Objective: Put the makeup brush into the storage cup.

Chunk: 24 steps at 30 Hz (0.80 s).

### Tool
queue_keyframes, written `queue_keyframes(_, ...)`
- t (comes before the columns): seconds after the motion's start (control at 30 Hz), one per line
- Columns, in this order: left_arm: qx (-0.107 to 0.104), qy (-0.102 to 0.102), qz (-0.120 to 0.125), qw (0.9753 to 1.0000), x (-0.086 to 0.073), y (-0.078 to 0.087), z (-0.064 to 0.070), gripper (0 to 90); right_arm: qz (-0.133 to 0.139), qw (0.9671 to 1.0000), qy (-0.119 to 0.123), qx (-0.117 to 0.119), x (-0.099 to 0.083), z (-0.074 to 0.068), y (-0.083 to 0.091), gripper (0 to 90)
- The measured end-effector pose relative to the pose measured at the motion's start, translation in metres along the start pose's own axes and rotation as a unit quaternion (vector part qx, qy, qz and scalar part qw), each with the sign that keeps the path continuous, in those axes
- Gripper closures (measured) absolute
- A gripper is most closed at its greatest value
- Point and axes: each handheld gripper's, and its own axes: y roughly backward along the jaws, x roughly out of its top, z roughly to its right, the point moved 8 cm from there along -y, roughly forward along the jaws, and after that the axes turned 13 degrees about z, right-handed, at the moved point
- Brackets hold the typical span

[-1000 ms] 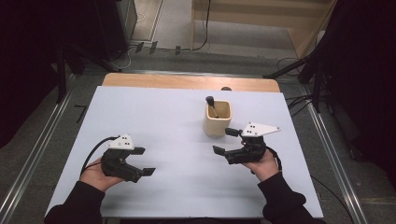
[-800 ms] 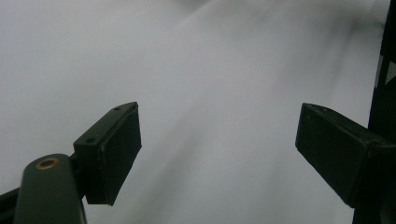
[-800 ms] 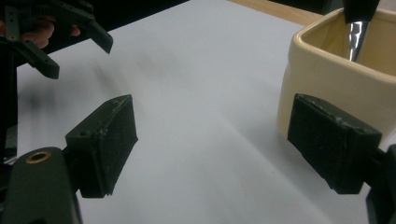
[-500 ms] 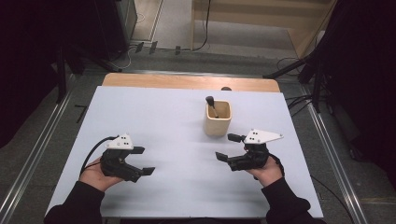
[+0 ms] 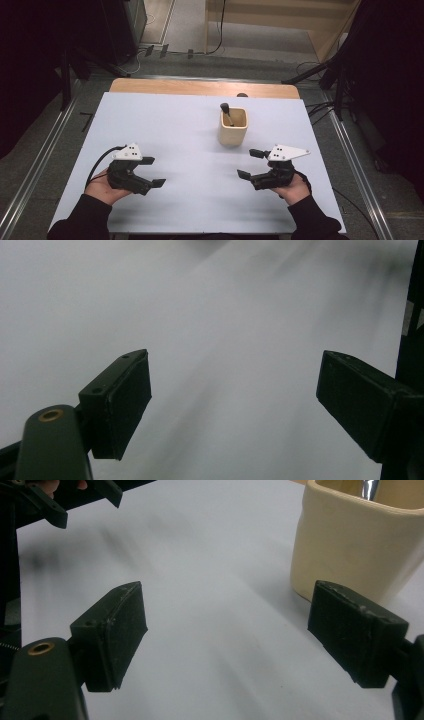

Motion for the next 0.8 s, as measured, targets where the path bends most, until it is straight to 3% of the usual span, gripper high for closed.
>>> queue_keyframes(0.43,-0.001,-0.006,0.0,1.0,-0.001,0.0,0.001,15.1,0.0,1.0,-0.001,-0.001,-0.005,0.003,0.015,16.2)
queue_keyframes(0.8,0.0,-0.005,0.003,1.0,-0.001,0.001,0.001,15.1,-0.017,0.9998,0.007,0.001,-0.014,0.003,0.022,16.1)
